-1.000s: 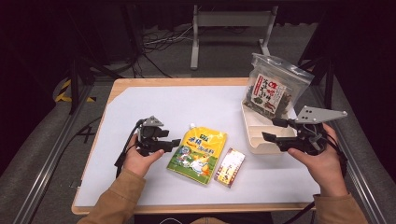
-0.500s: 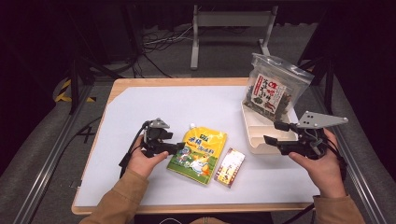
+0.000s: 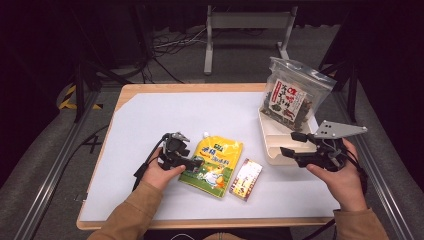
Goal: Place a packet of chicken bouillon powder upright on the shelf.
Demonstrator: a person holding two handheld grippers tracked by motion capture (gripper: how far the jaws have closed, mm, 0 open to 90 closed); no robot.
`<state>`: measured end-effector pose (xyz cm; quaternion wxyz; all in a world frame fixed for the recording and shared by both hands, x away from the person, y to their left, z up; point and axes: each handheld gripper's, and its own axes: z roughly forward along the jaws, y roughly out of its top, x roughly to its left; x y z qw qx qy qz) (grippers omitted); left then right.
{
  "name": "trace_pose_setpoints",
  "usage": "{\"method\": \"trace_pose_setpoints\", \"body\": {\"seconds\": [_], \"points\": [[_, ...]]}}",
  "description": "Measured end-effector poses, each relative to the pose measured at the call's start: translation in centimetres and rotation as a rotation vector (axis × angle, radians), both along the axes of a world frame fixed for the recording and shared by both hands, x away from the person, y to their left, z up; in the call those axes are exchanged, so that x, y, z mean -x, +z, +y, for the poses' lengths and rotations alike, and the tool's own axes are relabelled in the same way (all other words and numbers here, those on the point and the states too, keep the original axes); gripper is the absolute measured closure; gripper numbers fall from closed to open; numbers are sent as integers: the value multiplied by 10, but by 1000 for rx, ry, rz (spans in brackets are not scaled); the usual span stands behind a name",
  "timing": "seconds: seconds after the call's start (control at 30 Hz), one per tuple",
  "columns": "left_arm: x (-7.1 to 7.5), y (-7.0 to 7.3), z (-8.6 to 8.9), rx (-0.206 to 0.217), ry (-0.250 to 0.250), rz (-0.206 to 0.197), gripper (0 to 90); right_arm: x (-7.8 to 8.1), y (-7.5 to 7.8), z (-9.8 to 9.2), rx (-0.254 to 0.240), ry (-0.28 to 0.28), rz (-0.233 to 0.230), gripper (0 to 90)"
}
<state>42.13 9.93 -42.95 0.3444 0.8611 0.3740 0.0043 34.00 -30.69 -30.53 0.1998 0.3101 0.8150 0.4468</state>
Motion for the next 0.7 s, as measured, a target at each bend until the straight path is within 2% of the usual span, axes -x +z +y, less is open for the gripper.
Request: {"method": "trace_pose_setpoints", "body": {"seconds": [0.2, 0.3, 0.37, 0.47, 0.7], "points": [[-2, -4, -2, 5, -12, 47, 281, -1, -2, 1, -1, 2, 4, 365], [-2, -7, -2, 35, -25, 67, 276, -1, -3, 2, -10, 4, 10, 360], [-1, -7, -2, 34, -24, 65, 269, -2, -3, 2, -9, 4, 11, 360], [-1, -7, -3, 36, -25, 64, 307, -2, -3, 2, -12, 4, 12, 359], [1, -8, -4, 43, 3, 64, 344, -2, -4, 3, -23, 2, 20, 354]]}}
